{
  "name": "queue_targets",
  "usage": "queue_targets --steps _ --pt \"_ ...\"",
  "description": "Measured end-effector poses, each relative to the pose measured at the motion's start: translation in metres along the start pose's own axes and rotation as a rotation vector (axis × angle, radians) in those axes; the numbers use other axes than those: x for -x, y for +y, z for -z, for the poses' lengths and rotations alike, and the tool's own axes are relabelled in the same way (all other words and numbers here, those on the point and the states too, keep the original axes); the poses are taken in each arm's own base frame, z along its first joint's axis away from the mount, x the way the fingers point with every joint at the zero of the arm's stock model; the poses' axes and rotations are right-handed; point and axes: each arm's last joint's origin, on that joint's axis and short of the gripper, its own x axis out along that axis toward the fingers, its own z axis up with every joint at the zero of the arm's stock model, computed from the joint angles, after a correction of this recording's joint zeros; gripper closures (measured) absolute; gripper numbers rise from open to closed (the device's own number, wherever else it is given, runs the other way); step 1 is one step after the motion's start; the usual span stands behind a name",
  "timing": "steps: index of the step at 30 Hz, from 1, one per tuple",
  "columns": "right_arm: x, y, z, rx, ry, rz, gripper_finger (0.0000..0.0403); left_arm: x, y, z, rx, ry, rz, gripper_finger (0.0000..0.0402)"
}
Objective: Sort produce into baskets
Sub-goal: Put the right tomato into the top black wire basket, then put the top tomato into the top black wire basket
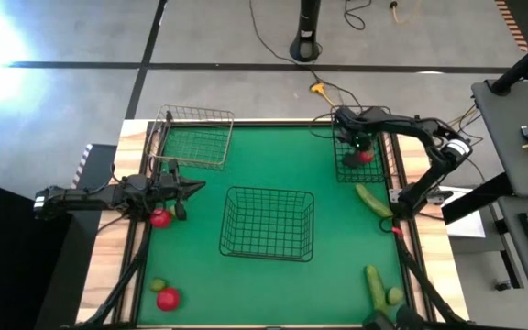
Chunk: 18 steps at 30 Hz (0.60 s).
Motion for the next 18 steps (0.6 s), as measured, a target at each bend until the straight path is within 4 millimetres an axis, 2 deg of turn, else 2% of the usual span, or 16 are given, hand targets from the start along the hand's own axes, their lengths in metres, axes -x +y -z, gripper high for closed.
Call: queue_targets --steps 5,10,14,18 --pt "0.014 -0.005 -0.004 -0.005 -0.040 0.010 0.0035 0.000 0.000 0.000 0.000 0.000 0.000 0.0401" --pt "0.039 -0.013 -0.009 -0.030 -0.130 0.027 0.0035 0.000 0.000 0.000 0.000 0.000 0.000 0.0401" --pt "0.070 -0.013 -0.011 -0.059 -0.241 -0.004 0.0035 0.000 0.000 0.000 0.000 0.000 0.000 0.0401" --pt "0.107 -0.006 -0.005 -0.053 -0.417 0.048 0.0035 0.000 0.000 0.000 0.000 0.000 0.000 0.0401"
